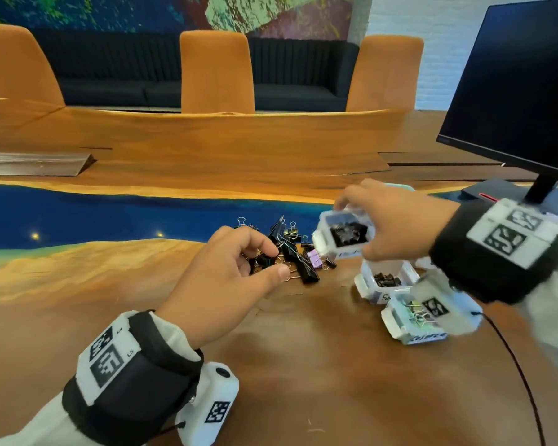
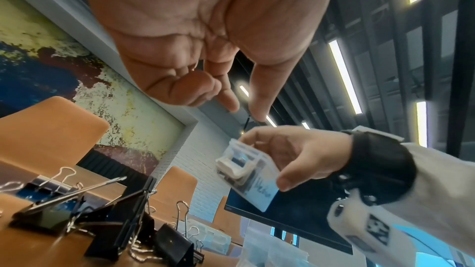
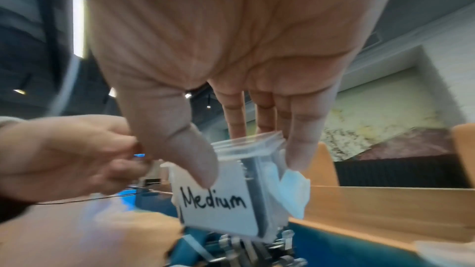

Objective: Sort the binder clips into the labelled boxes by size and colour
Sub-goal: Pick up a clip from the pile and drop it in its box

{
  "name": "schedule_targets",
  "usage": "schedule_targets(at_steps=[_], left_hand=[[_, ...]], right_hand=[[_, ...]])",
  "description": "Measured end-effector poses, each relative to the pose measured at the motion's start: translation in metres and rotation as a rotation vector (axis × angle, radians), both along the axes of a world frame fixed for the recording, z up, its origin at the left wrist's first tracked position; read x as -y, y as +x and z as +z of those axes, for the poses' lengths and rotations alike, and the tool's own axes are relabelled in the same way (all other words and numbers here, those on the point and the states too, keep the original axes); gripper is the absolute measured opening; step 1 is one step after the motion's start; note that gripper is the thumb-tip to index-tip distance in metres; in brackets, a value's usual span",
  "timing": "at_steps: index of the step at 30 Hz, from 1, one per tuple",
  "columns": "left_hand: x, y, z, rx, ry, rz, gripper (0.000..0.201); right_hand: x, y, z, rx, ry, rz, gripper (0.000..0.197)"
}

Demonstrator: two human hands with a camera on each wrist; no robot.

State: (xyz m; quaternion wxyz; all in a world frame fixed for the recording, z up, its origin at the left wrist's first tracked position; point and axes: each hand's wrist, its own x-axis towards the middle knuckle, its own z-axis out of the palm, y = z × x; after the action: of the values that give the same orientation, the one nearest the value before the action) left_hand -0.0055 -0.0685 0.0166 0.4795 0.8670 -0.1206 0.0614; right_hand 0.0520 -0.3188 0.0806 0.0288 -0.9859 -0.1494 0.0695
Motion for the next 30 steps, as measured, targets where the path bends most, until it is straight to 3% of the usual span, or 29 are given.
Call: schedule_targets(at_steps=[5, 10, 15, 17, 21, 25, 30], left_hand=[[-0.002, 0.0, -0.003, 0.012, -0.104, 0.007, 0.007], [-0.015, 0.007, -0.006, 0.029, -0.366, 0.125, 0.006], [-0.027, 0.02, -0.02, -0.168, -0.593, 0.168, 0.011], [-0.03, 0.028, -0.028, -0.273, -0.724, 0.166, 0.008], [-0.028, 0.042, -0.043, -0.497, -0.99, 0.058, 0.01], [-0.022, 0.046, -0.054, -0.764, -1.178, -0.078, 0.012], [-0.024, 0.048, -0.061, -0.842, -1.272, -0.131, 0.013]], right_hand=[[0.025, 0.065, -0.006, -0.029, -0.155, -0.268, 0.074], [0.028, 0.09, -0.029, -0.143, -0.392, -0.292, 0.081], [0.017, 0.089, -0.036, -0.18, -0.444, -0.283, 0.084], [0.005, 0.085, -0.029, -0.141, -0.415, -0.224, 0.079], [-0.03, 0.071, -0.026, -0.101, -0.336, -0.045, 0.05], [-0.062, 0.068, -0.043, -0.195, -0.513, 0.054, 0.039], [-0.084, 0.075, -0.054, -0.289, -0.735, 0.065, 0.026]])
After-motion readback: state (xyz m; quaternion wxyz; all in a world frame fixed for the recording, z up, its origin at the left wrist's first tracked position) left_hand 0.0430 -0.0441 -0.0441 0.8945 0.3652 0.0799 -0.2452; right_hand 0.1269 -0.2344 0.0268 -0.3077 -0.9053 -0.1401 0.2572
